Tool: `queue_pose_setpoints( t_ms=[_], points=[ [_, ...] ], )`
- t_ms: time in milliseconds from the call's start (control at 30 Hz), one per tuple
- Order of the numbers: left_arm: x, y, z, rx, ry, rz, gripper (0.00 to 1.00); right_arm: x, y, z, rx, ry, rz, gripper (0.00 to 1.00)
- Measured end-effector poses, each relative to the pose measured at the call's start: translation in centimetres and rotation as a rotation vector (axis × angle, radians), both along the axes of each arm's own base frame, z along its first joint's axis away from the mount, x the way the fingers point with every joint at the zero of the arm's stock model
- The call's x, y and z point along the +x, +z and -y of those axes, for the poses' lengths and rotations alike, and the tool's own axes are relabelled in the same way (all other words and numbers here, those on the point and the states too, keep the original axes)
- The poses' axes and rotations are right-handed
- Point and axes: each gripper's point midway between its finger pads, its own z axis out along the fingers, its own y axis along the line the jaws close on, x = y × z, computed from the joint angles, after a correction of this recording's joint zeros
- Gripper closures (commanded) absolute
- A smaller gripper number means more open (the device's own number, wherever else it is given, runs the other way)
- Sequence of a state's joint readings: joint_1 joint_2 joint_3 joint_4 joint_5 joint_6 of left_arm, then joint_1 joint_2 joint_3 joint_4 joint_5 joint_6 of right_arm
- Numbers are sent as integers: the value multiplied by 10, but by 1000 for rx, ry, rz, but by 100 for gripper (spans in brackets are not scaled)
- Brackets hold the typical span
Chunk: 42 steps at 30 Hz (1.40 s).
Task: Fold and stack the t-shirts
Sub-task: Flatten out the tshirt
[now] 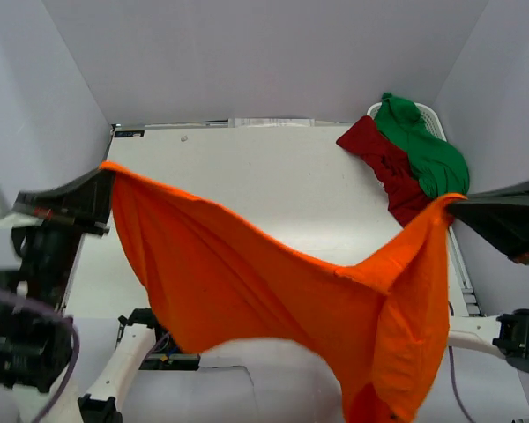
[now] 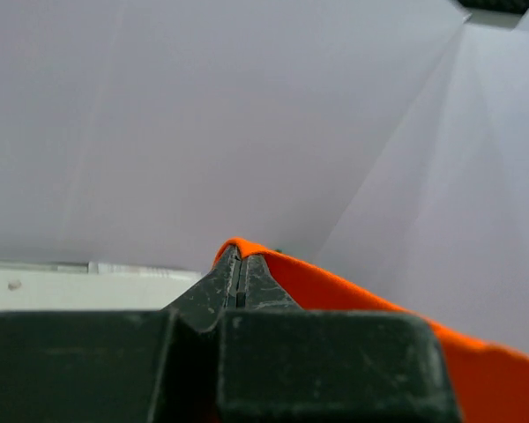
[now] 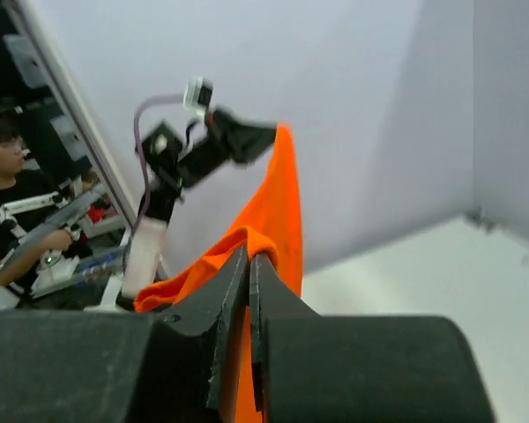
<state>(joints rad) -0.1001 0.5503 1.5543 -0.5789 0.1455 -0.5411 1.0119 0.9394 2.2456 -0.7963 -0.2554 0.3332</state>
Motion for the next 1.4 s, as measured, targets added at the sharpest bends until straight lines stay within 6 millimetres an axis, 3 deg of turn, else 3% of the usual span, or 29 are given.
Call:
queue_pose_setpoints(
  t_ms=[100,200,267,333,400,500,600,667,733,900,1000,1067,1100,1167,1200,1267,1400],
  points=[
    [83,-22,5,17,22,-177,100,49,-48,-21,-100,-112,-216,92],
    [187,-86,7,44,74,-445,100,95,-117,-55,-309,-343,-335,92],
    [245,-139,8,69,105,-618,100,102,-151,-69,-412,-428,-343,92],
    [282,-192,8,93,129,-774,100,99,-179,-72,-493,-471,-315,92],
    [296,-230,6,115,148,-884,100,100,-190,-64,-519,-507,-290,92],
    [291,-236,3,122,161,-910,100,113,-174,-45,-473,-583,-285,92],
    [276,-207,1,105,163,-824,100,120,-144,-34,-415,-607,-271,92],
    [259,-184,-1,91,162,-743,100,119,-131,-41,-407,-600,-228,92],
    [234,-158,-4,78,163,-657,100,113,-125,-62,-433,-588,-163,92],
    [163,-93,-21,41,212,-418,100,87,-127,-139,-540,-537,47,92],
    [119,-60,-33,13,258,-289,100,62,-116,-166,-581,-555,221,92],
    [96,-41,-41,-9,283,-219,100,33,-84,-174,-530,-609,401,92],
    [88,-35,-44,-19,296,-194,100,9,-65,-182,-500,-623,473,92],
    [79,-27,-48,-29,311,-166,100,-17,-17,-183,-391,-647,446,92],
    [76,-23,-50,-34,317,-157,100,-27,-8,-185,-376,-664,460,92],
    [73,-18,-52,-40,323,-147,100,-34,-9,-186,-394,-712,503,92],
    [72,-21,-52,-37,324,-158,100,-27,-22,-179,-445,-772,532,92]
  ],
)
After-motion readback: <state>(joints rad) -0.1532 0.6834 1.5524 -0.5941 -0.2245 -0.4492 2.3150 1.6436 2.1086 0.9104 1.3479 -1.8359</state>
